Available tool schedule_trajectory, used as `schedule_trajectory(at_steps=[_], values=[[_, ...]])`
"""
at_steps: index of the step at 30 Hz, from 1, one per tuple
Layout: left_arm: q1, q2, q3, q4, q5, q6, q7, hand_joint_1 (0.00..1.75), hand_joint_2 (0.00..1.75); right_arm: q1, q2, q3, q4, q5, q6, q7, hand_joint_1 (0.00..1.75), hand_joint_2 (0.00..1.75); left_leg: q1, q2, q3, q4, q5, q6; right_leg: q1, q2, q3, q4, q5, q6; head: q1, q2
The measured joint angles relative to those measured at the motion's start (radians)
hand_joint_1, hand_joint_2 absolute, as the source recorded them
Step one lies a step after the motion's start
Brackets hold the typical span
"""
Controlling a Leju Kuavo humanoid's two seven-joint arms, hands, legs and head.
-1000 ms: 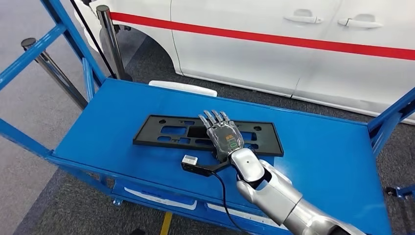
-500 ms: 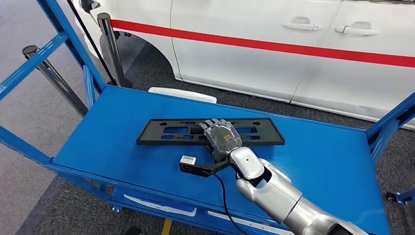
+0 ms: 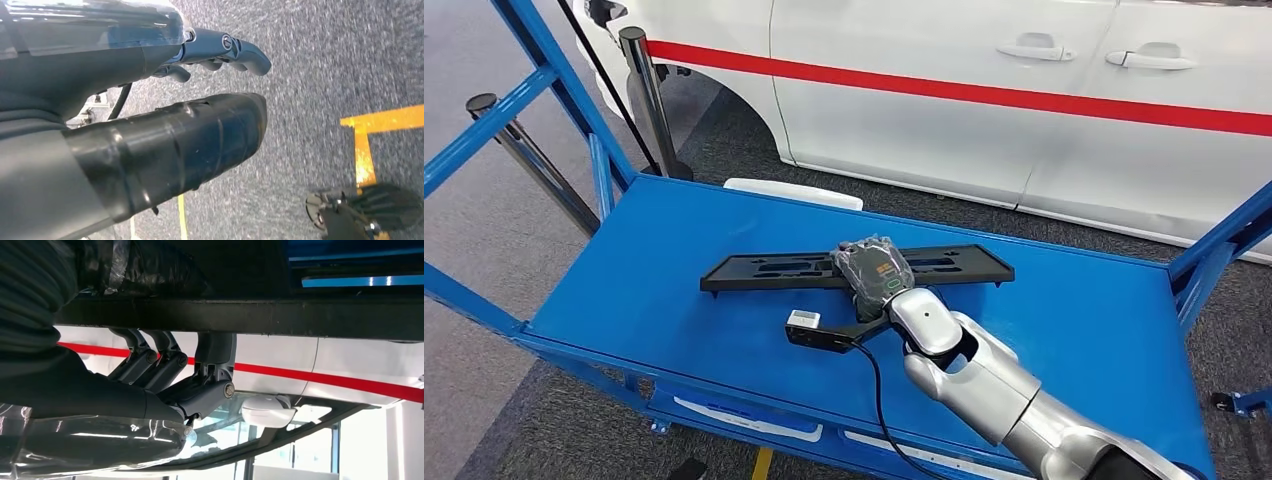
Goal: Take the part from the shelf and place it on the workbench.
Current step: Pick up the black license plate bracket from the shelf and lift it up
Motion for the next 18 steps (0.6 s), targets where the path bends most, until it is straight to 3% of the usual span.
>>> schedule_trajectory(at_steps=[2, 4, 6, 7, 8, 9, 11, 12, 15, 17, 18], values=[[0.001, 0.000, 0.000, 0.000, 0.000, -0.002, -0.005, 0.00, 0.00, -0.005, 0.001, 0.001, -0.002, 0.000, 0.001, 0.000, 1.75, 1.75, 0.002, 0.001, -0.023, 0.053, -0.036, -0.010, -0.005, -0.002, 0.002, -0.006, 0.004, -0.010, 0.000, 0.000], [0.003, -0.001, 0.000, 0.000, -0.001, -0.002, -0.011, 0.00, 0.00, -0.007, 0.002, 0.002, -0.002, -0.001, 0.002, 0.000, 1.75, 1.75, 0.005, 0.001, -0.083, 0.180, -0.100, -0.019, -0.005, -0.004, 0.002, -0.007, 0.004, -0.014, 0.000, 0.000], [0.007, -0.001, 0.000, 0.000, -0.004, -0.001, -0.015, 0.00, 0.00, -0.007, 0.002, 0.003, -0.002, -0.002, 0.003, 0.000, 1.75, 1.75, 0.006, 0.002, -0.133, 0.279, -0.128, -0.023, -0.004, -0.003, 0.001, -0.007, 0.003, -0.015, 0.000, 0.000], [0.009, -0.001, 0.000, 0.000, -0.004, -0.001, -0.015, 0.00, 0.00, -0.006, 0.002, 0.004, -0.002, -0.002, 0.003, 0.000, 1.75, 1.75, 0.006, 0.002, -0.133, 0.275, -0.113, -0.023, -0.004, -0.003, 0.002, -0.006, 0.003, -0.015, 0.000, 0.000], [0.010, 0.000, 0.000, 0.000, -0.005, -0.001, -0.015, 0.00, 0.00, -0.007, 0.002, 0.004, -0.002, -0.002, 0.003, 0.000, 1.75, 1.75, 0.006, 0.002, -0.113, 0.229, -0.080, -0.021, -0.005, -0.002, 0.003, -0.006, 0.003, -0.015, 0.000, 0.000], [0.011, 0.000, 0.000, 0.000, -0.006, 0.000, -0.016, 0.00, 0.00, -0.007, 0.002, 0.004, -0.002, -0.002, 0.003, 0.000, 1.75, 1.75, 0.006, 0.002, -0.078, 0.155, -0.041, -0.018, -0.005, -0.001, 0.005, -0.006, 0.002, -0.013, 0.000, 0.000], [0.009, 0.000, 0.000, 0.000, -0.008, 0.000, -0.018, 0.00, 0.00, -0.008, 0.002, 0.004, -0.002, -0.002, 0.003, 0.001, 1.75, 1.75, 0.003, 0.002, -0.019, 0.028, 0.005, -0.009, -0.002, 0.001, 0.005, -0.006, 0.002, -0.007, 0.000, 0.000], [0.008, 0.000, 0.000, 0.000, -0.009, 0.001, -0.021, 0.00, 0.00, -0.009, 0.002, 0.004, -0.002, -0.002, 0.003, 0.001, 1.75, 1.75, 0.001, 0.002, -0.007, 0.001, 0.011, -0.005, 0.000, 0.002, 0.004, -0.006, 0.003, -0.001, 0.000, 0.000], [0.009, 0.000, 0.000, 0.000, -0.016, 0.003, -0.029, 0.00, 0.00, -0.009, 0.001, 0.005, -0.002, -0.002, 0.003, 0.002, 1.75, 1.75, 0.000, 0.002, -0.005, -0.010, 0.015, 0.013, 0.001, 0.004, 0.005, -0.009, 0.005, 0.018, 0.000, 0.000], [0.009, 0.000, 0.000, 0.000, -0.018, 0.005, -0.031, 0.00, 0.87, -0.010, 0.000, 0.005, -0.003, -0.003, 0.003, 0.002, 1.75, 1.75, 0.005, 0.004, -0.001, -0.021, 0.023, 0.028, 0.002, 0.003, -0.013, 0.032, -0.026, 0.025, 0.000, 0.000], [0.008, 0.000, 0.000, 0.000, -0.018, 0.006, -0.032, 0.00, 1.31, -0.010, -0.001, 0.005, -0.003, -0.003, 0.003, 0.002, 1.75, 1.75, 0.006, 0.005, -0.001, -0.024, 0.026, 0.032, 0.001, 0.002, -0.037, 0.084, -0.057, 0.026, 0.001, 0.000]])
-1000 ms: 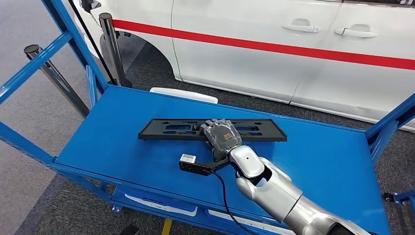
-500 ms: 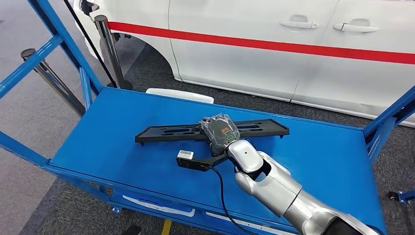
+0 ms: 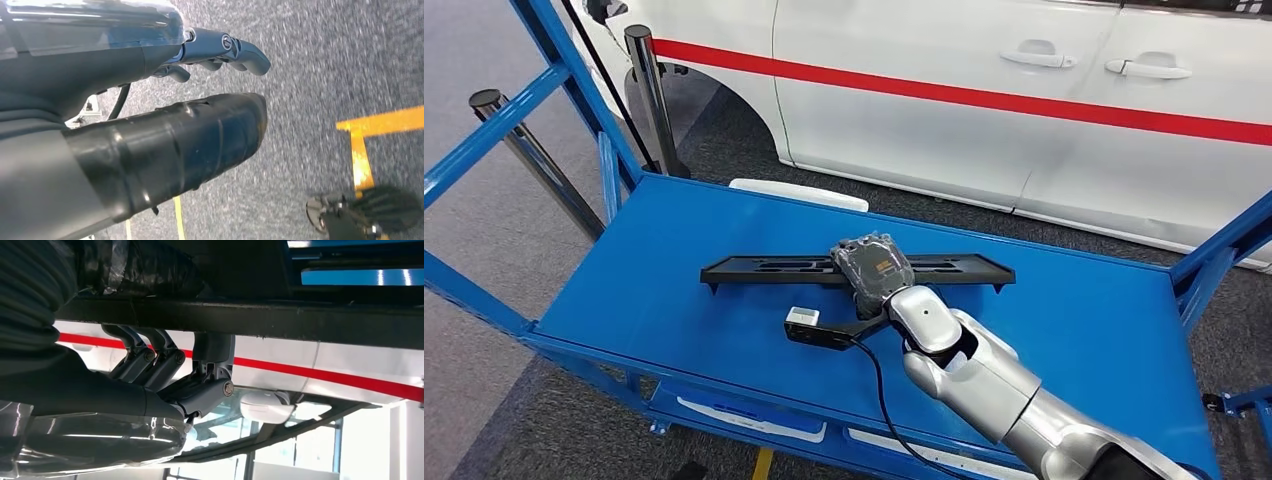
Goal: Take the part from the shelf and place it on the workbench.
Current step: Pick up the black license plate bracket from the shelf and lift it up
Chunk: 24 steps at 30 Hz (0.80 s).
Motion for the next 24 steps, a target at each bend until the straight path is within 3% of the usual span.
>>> schedule_trajectory(at_steps=[1, 2, 3, 4, 5, 7, 9, 12, 14, 17, 18, 19, 20, 22, 24], values=[[0.000, 0.000, 0.000, 0.000, 0.000, 0.002, 0.000, 0.00, 1.75, 0.001, 0.000, 0.000, 0.000, 0.000, 0.000, 0.000, 1.75, 1.75, -0.001, 0.000, -0.001, 0.000, 0.001, 0.003, 0.001, 0.000, -0.033, 0.069, -0.035, 0.001, 0.000, 0.000], [0.000, 0.000, 0.000, 0.000, 0.000, 0.004, 0.000, 0.00, 1.75, 0.002, -0.001, 0.000, 0.000, 0.000, 0.000, 0.000, 1.75, 1.75, -0.003, 0.000, -0.003, 0.000, 0.001, 0.004, 0.001, 0.000, -0.064, 0.136, -0.063, 0.001, 0.000, 0.000], [0.001, 0.000, 0.000, 0.000, -0.001, 0.005, 0.000, 0.00, 1.75, 0.004, -0.002, 0.001, 0.000, 0.000, 0.000, 0.000, 1.75, 1.75, -0.004, 0.000, -0.003, 0.001, 0.000, 0.004, 0.001, 0.000, -0.084, 0.179, -0.073, 0.002, 0.000, 0.000], [0.002, 0.000, 0.000, 0.000, -0.002, 0.007, 0.000, 0.00, 1.75, 0.004, -0.002, 0.001, 0.000, 0.000, 0.000, 0.000, 1.75, 1.75, -0.005, 0.000, -0.002, 0.002, 0.000, 0.004, 0.001, 0.000, -0.088, 0.187, -0.064, 0.001, 0.000, 0.000], [0.003, -0.001, -0.001, 0.000, -0.003, 0.008, 0.000, 0.00, 1.75, 0.004, -0.002, 0.002, 0.000, -0.001, 0.000, 0.000, 1.75, 1.75, -0.005, 0.000, -0.001, 0.004, -0.002, 0.003, 0.001, -0.001, -0.070, 0.151, -0.037, -0.001, 0.000, 0.000], [0.003, -0.003, -0.001, 0.000, -0.005, 0.013, 0.003, 0.00, 1.75, 0.002, -0.003, 0.002, 0.000, -0.001, 0.000, 0.000, 1.75, 1.75, -0.006, -0.002, -0.001, 0.010, -0.006, -0.001, 0.002, -0.001, -0.001, 0.013, 0.025, -0.007, 0.000, 0.000], [0.002, -0.004, -0.001, 0.000, -0.004, 0.020, 0.013, 0.00, 1.75, 0.001, -0.003, 0.002, -0.001, -0.002, 0.000, 0.000, 1.75, 1.75, -0.010, -0.003, -0.005, 0.019, -0.011, -0.010, 0.004, -0.001, 0.042, -0.077, 0.051, -0.014, 0.000, 0.000], [0.002, -0.005, -0.001, 0.000, -0.002, 0.027, 0.034, 0.00, 1.75, 0.001, -0.004, 0.004, -0.004, 0.004, -0.005, 0.007, 1.75, 1.75, -0.010, -0.004, -0.009, 0.021, -0.014, -0.025, 0.005, -0.002, 0.046, -0.090, 0.052, -0.026, 0.000, 0.000], [0.003, -0.006, -0.001, 0.000, -0.002, 0.027, 0.041, 0.00, 1.75, 0.001, -0.004, 0.005, -0.006, 0.027, -0.021, 0.026, 1.75, 1.75, -0.008, -0.004, -0.022, 0.054, -0.038, -0.035, 0.000, -0.004, 0.048, -0.096, 0.057, -0.037, 0.000, 0.000], [0.005, -0.008, -0.001, 0.000, -0.005, 0.027, 0.046, 0.00, 1.75, 0.012, -0.007, 0.005, -0.009, 0.089, -0.060, 0.067, 1.75, 1.75, -0.003, -0.003, -0.105, 0.233, -0.128, -0.049, -0.001, -0.006, 0.048, -0.098, 0.058, -0.043, -0.001, 0.000], [0.007, -0.009, -0.001, 0.000, -0.006, 0.027, 0.049, 0.00, 1.75, 0.018, -0.009, 0.005, -0.009, 0.110, -0.072, 0.078, 1.75, 1.75, -0.002, -0.003, -0.132, 0.287, -0.144, -0.051, -0.001, -0.006, 0.048, -0.098, 0.058, -0.043, -0.001, 0.000], [0.009, -0.009, -0.001, 0.000, -0.007, 0.027, 0.051, 0.00, 1.75, 0.025, -0.011, 0.005, -0.010, 0.125, -0.082, 0.085, 1.75, 1.75, -0.001, -0.003, -0.144, 0.308, -0.142, -0.052, -0.001, -0.006, 0.048, -0.098, 0.058, -0.043, -0.001, 0.000], [0.011, -0.010, -0.001, 0.000, -0.008, 0.028, 0.053, 0.00, 1.75, 0.029, -0.013, 0.005, -0.012, 0.135, -0.088, 0.090, 1.75, 1.75, -0.001, -0.003, -0.135, 0.285, -0.118, -0.051, -0.001, -0.005, 0.048, -0.098, 0.058, -0.043, -0.001, 0.000], [0.013, -0.010, -0.001, 0.000, -0.011, 0.028, 0.054, 0.00, 1.75, 0.034, -0.016, 0.005, -0.016, 0.142, -0.093, 0.093, 1.75, 1.75, -0.001, -0.003, -0.073, 0.147, -0.045, -0.046, -0.001, -0.003, 0.051, -0.098, 0.056, -0.040, -0.001, 0.000], [0.012, -0.010, -0.001, 0.000, -0.012, 0.028, 0.054, 0.00, 1.75, 0.034, -0.019, 0.005, -0.020, 0.144, -0.094, 0.095, 1.75, 1.75, -0.005, -0.003, -0.021, 0.037, -0.008, -0.036, 0.002, -0.001, 0.052, -0.097, 0.055, -0.032, 0.000, 0.000]])
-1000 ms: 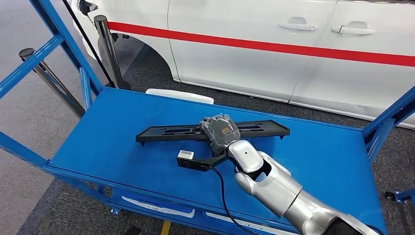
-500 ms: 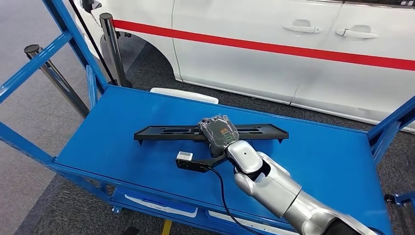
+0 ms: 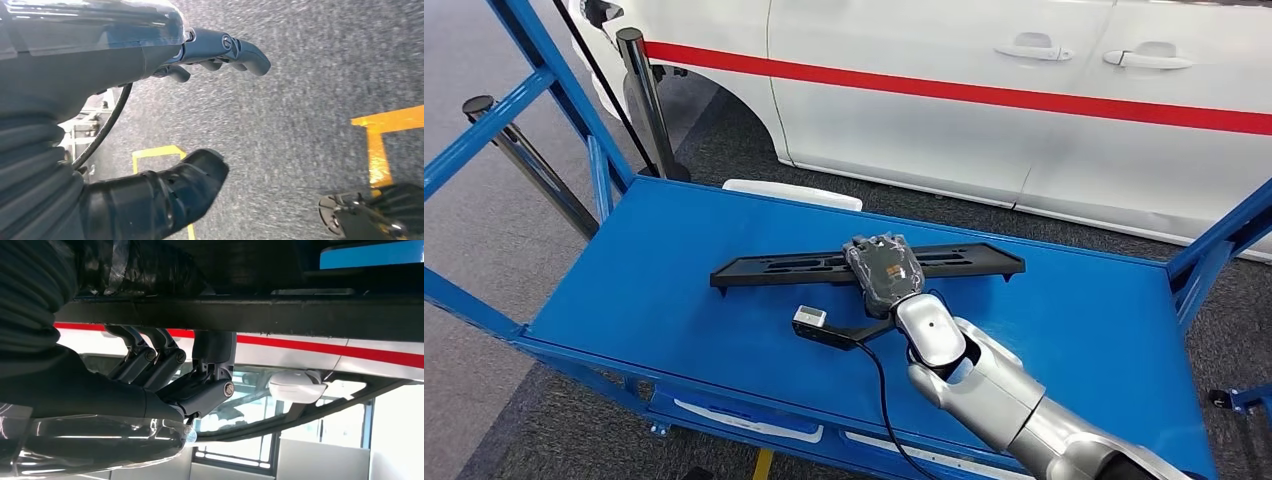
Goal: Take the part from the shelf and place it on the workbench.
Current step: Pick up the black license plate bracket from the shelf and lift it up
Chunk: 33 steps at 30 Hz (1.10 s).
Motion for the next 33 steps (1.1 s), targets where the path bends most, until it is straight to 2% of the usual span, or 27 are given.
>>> schedule_trajectory(at_steps=[3, 5, 6, 8, 9, 10, 11, 12, 14, 15, 16, 19, 20, 21, 24, 25, 26, 27, 29, 30, 31, 33], values=[[0.000, -0.002, 0.000, 0.000, 0.000, 0.000, 0.001, 0.00, 1.75, 0.003, -0.003, 0.000, -0.002, 0.012, -0.002, 0.003, 1.75, 1.75, -0.003, -0.001, 0.008, -0.021, 0.003, 0.017, 0.002, 0.001, -0.001, -0.002, 0.001, 0.017, 0.000, 0.000], [0.001, -0.006, 0.000, 0.000, 0.002, -0.001, 0.004, 0.00, 1.75, 0.006, -0.006, -0.001, -0.006, 0.031, -0.009, 0.009, 1.75, 1.75, 0.000, 0.002, 0.010, -0.028, 0.013, 0.031, 0.001, 0.001, -0.010, 0.023, -0.023, 0.028, 0.000, 0.000], [0.000, -0.008, 0.000, 0.000, 0.004, -0.002, 0.007, 0.00, 1.75, 0.007, -0.007, -0.003, -0.008, 0.044, -0.015, 0.014, 1.75, 1.75, 0.002, 0.003, 0.009, -0.032, 0.019, 0.037, 0.001, 0.001, -0.026, 0.064, -0.052, 0.031, 0.001, 0.000], [-0.001, -0.010, 0.001, 0.000, 0.007, -0.003, 0.011, 0.00, 1.75, 0.014, -0.009, -0.006, -0.009, 0.072, -0.029, 0.023, 1.75, 1.75, -0.001, 0.004, 0.002, -0.030, 0.023, 0.042, 0.000, 0.000, -0.081, 0.197, -0.125, 0.034, 0.001, 0.000], [-0.001, -0.011, 0.001, 0.000, 0.008, -0.004, 0.012, 0.00, 1.75, 0.020, -0.010, -0.008, -0.009, 0.086, -0.035, 0.026, 1.75, 1.75, -0.002, 0.004, -0.002, -0.028, 0.023, 0.043, 0.000, 0.000, -0.106, 0.257, -0.149, 0.035, 0.001, 0.000], [0.000, -0.012, 0.001, 0.000, 0.008, -0.006, 0.012, 0.00, 1.75, 0.027, -0.011, -0.010, -0.010, 0.099, -0.039, 0.030, 1.75, 1.75, -0.003, 0.004, -0.006, -0.025, 0.024, 0.044, 0.000, 0.000, -0.117, 0.288, -0.154, 0.036, 0.001, 0.000], [0.000, -0.014, 0.001, 0.000, 0.008, -0.006, 0.012, 0.00, 1.75, 0.034, -0.011, -0.012, -0.011, 0.110, -0.042, 0.033, 1.75, 1.75, -0.003, 0.004, -0.009, -0.021, 0.024, 0.044, 0.000, 0.000, -0.109, 0.279, -0.140, 0.035, 0.001, 0.000], [0.000, -0.016, 0.001, 0.000, 0.008, -0.007, 0.013, 0.00, 1.75, 0.038, -0.011, -0.014, -0.013, 0.120, -0.045, 0.035, 1.75, 1.75, -0.003, 0.003, -0.013, -0.016, 0.024, 0.044, 0.000, 0.000, -0.082, 0.231, -0.111, 0.033, 0.001, 0.000], [-0.001, -0.021, 0.002, 0.000, 0.007, -0.007, 0.013, 0.00, 1.75, 0.043, -0.012, -0.021, -0.020, 0.138, -0.053, 0.039, 1.75, 1.75, -0.005, 0.002, -0.021, -0.005, 0.024, 0.041, 0.002, 0.000, -0.011, 0.095, -0.056, 0.026, 0.001, 0.000], [-0.002, -0.022, 0.002, 0.000, 0.006, -0.008, 0.013, 0.00, 1.75, 0.044, -0.012, -0.025, -0.024, 0.146, -0.057, 0.041, 1.75, 1.75, -0.007, 0.001, -0.026, -0.001, 0.025, 0.037, 0.004, 0.000, 0.010, 0.048, -0.042, 0.022, 0.001, 0.000], [-0.003, -0.023, 0.002, 0.000, 0.006, -0.009, 0.013, 0.00, 1.75, 0.047, -0.012, -0.029, -0.028, 0.152, -0.060, 0.043, 1.75, 1.75, -0.008, 0.001, -0.030, 0.002, 0.027, 0.032, 0.005, 0.001, 0.018, 0.024, -0.036, 0.018, 0.001, 0.000], [-0.003, -0.024, 0.002, 0.000, 0.004, -0.015, 0.012, 0.00, 1.75, 0.056, -0.012, -0.037, -0.035, 0.165, -0.065, 0.048, 1.75, 1.75, -0.007, 0.000, -0.038, 0.003, 0.032, 0.012, 0.006, -0.001, 0.009, 0.017, -0.021, 0.001, 0.001, 0.000], [-0.003, -0.024, 0.002, 0.000, 0.004, -0.016, 0.012, 0.00, 1.75, 0.058, -0.012, -0.039, -0.037, 0.167, -0.067, 0.049, 1.75, 1.75, -0.006, -0.001, -0.045, 0.015, 0.016, 0.006, 0.004, -0.002, 0.005, 0.014, -0.013, -0.006, 0.000, 0.000], [-0.003, -0.024, 0.002, 0.000, 0.003, -0.017, 0.012, 0.00, 1.75, 0.059, -0.012, -0.040, -0.039, 0.169, -0.068, 0.049, 1.75, 1.75, -0.004, 0.000, -0.058, 0.047, -0.015, 0.000, 0.001, -0.004, -0.002, 0.011, -0.005, -0.012, 0.000, 0.000], [-0.003, -0.025, 0.002, 0.000, 0.001, -0.019, 0.012, 0.00, 1.75, 0.065, -0.012, -0.043, -0.043, 0.172, -0.070, 0.049, 1.75, 1.75, 0.002, 0.001, -0.114, 0.225, -0.139, -0.016, 0.001, -0.006, -0.033, 0.012, 0.019, -0.018, 0.000, 0.000], [-0.003, -0.025, 0.002, 0.000, 0.000, -0.019, 0.012, 0.00, 1.75, 0.068, -0.012, -0.043, -0.043, 0.172, -0.070, 0.049, 1.75, 1.75, 0.003, 0.001, -0.117, 0.263, -0.158, -0.017, 0.002, -0.007, -0.045, 0.013, 0.027, -0.018, 0.000, 0.000], [-0.003, -0.026, 0.002, 0.000, 0.000, -0.019, 0.013, 0.00, 1.75, 0.072, -0.013, -0.043, -0.043, 0.173, -0.070, 0.049, 1.75, 1.75, 0.003, 0.001, -0.101, 0.264, -0.159, -0.018, 0.002, -0.007, -0.056, 0.014, 0.035, -0.017, 0.000, 0.000], [-0.003, -0.026, 0.002, 0.000, 0.000, -0.019, 0.013, 0.00, 1.75, 0.074, -0.013, -0.044, -0.043, 0.173, -0.070, 0.049, 1.75, 1.75, 0.003, 0.001, -0.063, 0.221, -0.143, -0.016, 0.002, -0.007, -0.066, 0.015, 0.042, -0.016, 0.000, 0.000], [-0.006, -0.026, 0.002, 0.000, 0.000, -0.019, 0.013, 0.00, 1.75, 0.076, -0.013, -0.047, -0.047, 0.173, -0.070, 0.049, 1.75, 1.75, 0.001, 0.001, 0.040, 0.074, -0.102, -0.007, 0.002, -0.007, -0.079, 0.015, 0.057, -0.010, 0.000, 0.000], [-0.008, -0.026, 0.002, 0.000, 0.000, -0.018, 0.013, 0.00, 1.75, 0.076, -0.013, -0.049, -0.049, 0.173, -0.070, 0.050, 1.75, 1.75, -0.002, 0.000, 0.075, 0.015, -0.087, -0.001, 0.002, -0.007, -0.082, 0.014, 0.065, -0.005, 0.000, 0.000], [-0.010, -0.026, 0.002, 0.000, 0.000, -0.018, 0.013, 0.00, 1.75, 0.076, -0.013, -0.052, -0.052, 0.173, -0.070, 0.050, 1.75, 1.75, -0.006, -0.001, 0.091, -0.017, -0.079, 0.005, 0.002, -0.007, -0.083, 0.012, 0.072, 0.001, 0.000, 0.000], [-0.011, -0.026, 0.002, 0.000, 0.000, -0.018, 0.012, 0.00, 1.75, 0.077, -0.014, -0.054, -0.054, 0.173, -0.071, 0.050, 1.75, 1.75, -0.013, -0.002, 0.085, -0.025, -0.067, 0.016, 0.000, -0.008, -0.083, 0.006, 0.087, 0.014, 0.000, 0.000]])
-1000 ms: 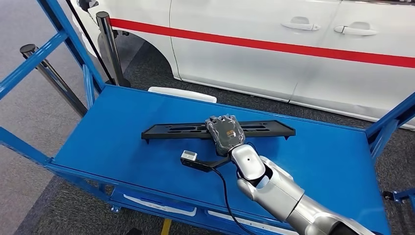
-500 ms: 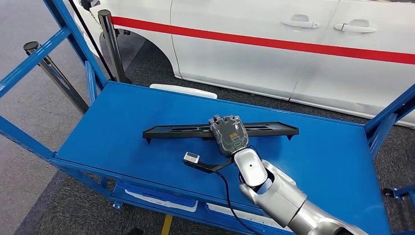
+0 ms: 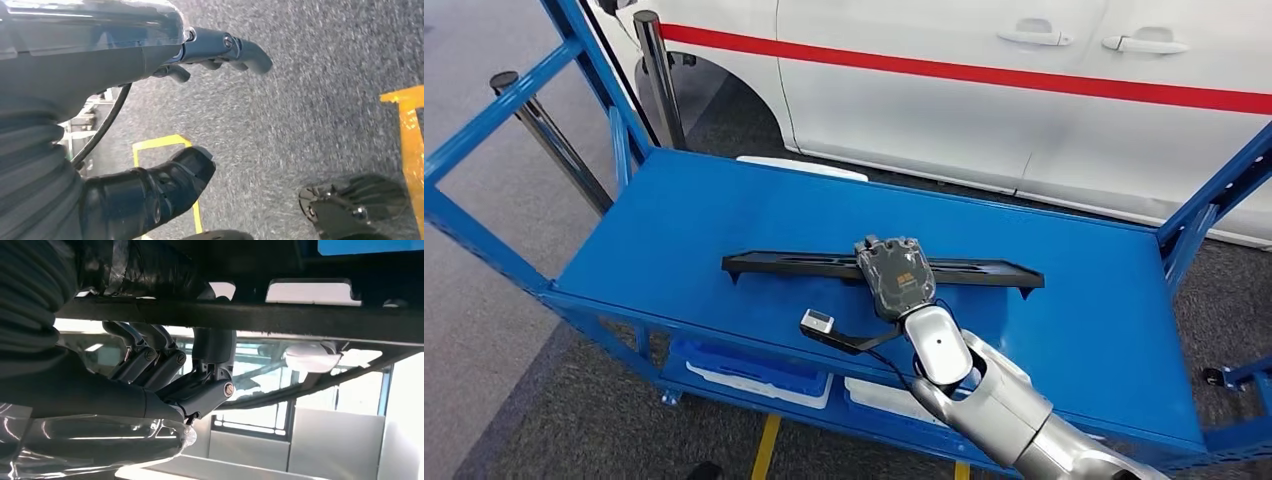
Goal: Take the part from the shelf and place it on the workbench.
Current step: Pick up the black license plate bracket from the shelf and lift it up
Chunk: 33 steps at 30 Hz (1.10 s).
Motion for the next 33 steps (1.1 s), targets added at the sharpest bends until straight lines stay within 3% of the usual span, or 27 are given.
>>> schedule_trajectory(at_steps=[2, 4, 6, 7, 8, 9, 10, 12, 13, 14, 16, 17, 18, 21, 22, 23, 24, 25, 27, 29, 31, 33], values=[[0.000, -0.003, 0.000, 0.000, 0.000, -0.001, 0.000, 0.00, 1.75, 0.001, -0.001, -0.002, 0.000, 0.000, 0.000, 0.000, 1.75, 1.75, 0.005, 0.005, -0.009, -0.006, 0.023, 0.015, 0.000, 0.002, -0.008, 0.007, -0.010, 0.011, 0.000, 0.000], [-0.002, -0.005, 0.000, 0.001, 0.000, -0.001, 0.000, 0.00, 1.75, 0.001, -0.002, -0.004, -0.001, 0.000, 0.000, 0.000, 1.75, 1.75, 0.010, 0.010, -0.030, -0.013, 0.052, 0.029, -0.001, 0.004, -0.036, 0.077, -0.089, 0.016, 0.002, 0.000], [-0.002, -0.005, 0.000, 0.001, 0.000, -0.001, 0.000, 0.00, 1.75, 0.003, -0.003, -0.004, -0.001, 0.000, 0.000, 0.000, 1.75, 1.75, 0.008, 0.012, -0.061, -0.011, 0.074, 0.033, -0.002, 0.005, -0.069, 0.205, -0.184, 0.021, 0.002, 0.000], [-0.002, -0.006, 0.000, 0.001, 0.000, -0.001, 0.000, 0.00, 1.75, 0.005, -0.003, -0.004, -0.001, 0.000, 0.000, 0.000, 1.75, 1.75, 0.008, 0.012, -0.077, -0.008, 0.083, 0.032, -0.002, 0.005, -0.075, 0.259, -0.204, 0.023, 0.003, 0.000], [-0.002, -0.006, 0.000, 0.001, 0.000, -0.001, 0.000, 0.00, 1.75, 0.007, -0.003, -0.004, -0.001, 0.000, 0.000, 0.000, 1.75, 1.75, 0.008, 0.013, -0.092, -0.004, 0.092, 0.030, -0.002, 0.005, -0.067, 0.284, -0.203, 0.025, 0.002, 0.000], [-0.002, -0.006, 0.000, 0.001, 0.000, -0.001, 0.000, 0.00, 1.75, 0.008, -0.004, -0.004, -0.001, 0.000, 0.000, 0.000, 1.75, 1.75, 0.008, 0.013, -0.108, 0.001, 0.100, 0.028, -0.003, 0.005, -0.039, 0.272, -0.185, 0.025, 0.003, 0.000], [-0.002, -0.007, 0.000, 0.001, 0.000, -0.002, 0.000, 0.00, 1.75, 0.008, -0.004, -0.004, -0.002, 0.000, 0.000, 0.000, 1.75, 1.75, 0.009, 0.013, -0.123, 0.008, 0.107, 0.025, -0.003, 0.005, 0.006, 0.224, -0.162, 0.025, 0.003, 0.000], [-0.003, -0.008, 0.000, 0.001, 0.000, -0.004, 0.000, 0.00, 1.75, 0.008, -0.004, -0.005, -0.003, 0.000, 0.000, 0.000, 1.75, 1.75, 0.008, 0.012, -0.147, 0.022, 0.118, 0.015, -0.002, 0.006, 0.105, 0.091, -0.154, 0.019, 0.002, 0.000], [-0.003, -0.009, 0.000, 0.001, 0.000, -0.004, 0.000, 0.00, 1.75, 0.008, -0.004, -0.006, -0.005, 0.001, 0.000, 0.000, 1.75, 1.75, 0.007, 0.011, -0.153, 0.027, 0.123, 0.009, 0.000, 0.007, 0.134, 0.046, -0.160, 0.014, 0.002, 0.000], [-0.003, -0.009, 0.000, 0.001, -0.001, -0.004, 0.000, 0.00, 1.75, 0.008, -0.004, -0.006, -0.006, 0.001, 0.000, 0.000, 1.75, 1.75, 0.006, 0.010, -0.157, 0.030, 0.130, 0.004, 0.003, 0.009, 0.144, 0.024, -0.167, 0.007, 0.002, 0.000], [-0.002, -0.009, 0.000, 0.001, -0.001, -0.005, 0.000, 0.00, 1.75, 0.009, -0.005, -0.007, -0.007, 0.002, 0.000, 0.000, 1.75, 1.75, 0.006, 0.008, -0.161, 0.028, 0.144, -0.008, 0.004, 0.009, 0.134, 0.020, -0.153, -0.009, 0.003, 0.000], [-0.001, -0.008, 0.000, 0.001, -0.001, -0.005, 0.000, 0.00, 1.75, 0.009, -0.005, -0.007, -0.007, 0.003, 0.000, 0.000, 1.75, 1.75, 0.008, 0.007, -0.168, 0.034, 0.135, -0.014, 0.003, 0.007, 0.126, 0.018, -0.143, -0.018, 0.002, 0.000], [0.000, -0.008, 0.000, 0.001, -0.001, -0.005, 0.000, 0.00, 1.75, 0.009, -0.005, -0.007, -0.008, 0.004, 0.000, 0.000, 1.75, 1.75, 0.010, 0.006, -0.178, 0.052, 0.108, -0.019, 0.001, 0.005, 0.115, 0.015, -0.130, -0.027, 0.002, 0.000], [0.001, -0.009, 0.000, 0.001, -0.002, -0.006, 0.001, 0.00, 1.75, 0.011, -0.004, -0.007, -0.008, 0.010, 0.000, 0.003, 1.75, 1.75, 0.015, 0.006, -0.220, 0.209, -0.039, -0.034, 0.001, 0.002, 0.069, 0.014, -0.090, -0.039, 0.000, 0.000], [0.001, -0.009, 0.000, 0.001, -0.002, -0.006, 0.001, 0.00, 1.75, 0.012, -0.004, -0.007, -0.008, 0.012, 0.000, 0.003, 1.75, 1.75, 0.015, 0.006, -0.227, 0.266, -0.066, -0.036, 0.003, 0.001, 0.051, 0.015, -0.078, -0.039, 0.000, 0.000], [0.001, -0.009, 0.000, 0.001, -0.002, -0.006, 0.001, 0.00, 1.75, 0.014, -0.004, -0.007, -0.008, 0.013, 0.000, 0.004, 1.75, 1.75, 0.015, 0.006, -0.221, 0.302, -0.069, -0.036, 0.004, 0.001, 0.034, 0.016, -0.065, -0.039, 0.000, 0.000], [0.001, -0.009, 0.000, 0.001, -0.002, -0.006, 0.001, 0.00, 1.75, 0.015, -0.004, -0.008, -0.008, 0.014, -0.001, 0.005, 1.75, 1.75, 0.015, 0.006, -0.200, 0.305, -0.051, -0.034, 0.006, 0.000, 0.018, 0.017, -0.053, -0.039, 0.000, 0.000], [0.000, -0.009, 0.000, 0.001, -0.002, -0.006, 0.001, 0.00, 1.75, 0.016, -0.004, -0.008, -0.008, 0.015, -0.001, 0.005, 1.75, 1.75, 0.014, 0.005, -0.160, 0.274, -0.024, -0.029, 0.008, 0.000, 0.003, 0.017, -0.041, -0.039, 0.000, 0.000], [-0.002, -0.008, 0.000, 0.000, -0.002, -0.006, 0.001, 0.00, 1.75, 0.017, -0.003, -0.011, -0.009, 0.018, -0.001, 0.007, 1.75, 1.75, 0.008, 0.005, -0.048, 0.138, -0.006, -0.012, 0.011, 0.001, -0.018, 0.018, -0.020, -0.035, -0.001, 0.000], [-0.006, -0.007, 0.000, 0.000, -0.002, -0.006, 0.001, 0.00, 1.75, 0.016, -0.001, -0.015, -0.010, 0.020, -0.001, 0.008, 1.75, 1.75, 0.002, 0.005, 0.028, 0.024, -0.031, -0.001, 0.012, 0.000, -0.025, 0.016, -0.003, -0.029, 0.000, 0.000], [-0.006, -0.007, 0.000, 0.000, -0.002, -0.007, 0.001, 0.00, 1.75, 0.016, 0.001, -0.016, -0.011, 0.022, -0.001, 0.010, 1.75, 1.75, -0.003, 0.005, 0.037, -0.007, -0.030, 0.005, 0.007, -0.001, -0.023, 0.005, 0.016, -0.019, -0.001, 0.000], [-0.005, -0.008, 0.000, 0.000, -0.002, -0.009, 0.001, 0.00, 1.75, 0.018, 0.003, -0.016, -0.011, 0.025, -0.001, 0.010, 1.75, 1.75, -0.002, 0.006, 0.027, -0.020, 0.000, 0.017, 0.005, 0.000, -0.023, -0.008, 0.026, -0.007, -0.002, 0.000]])
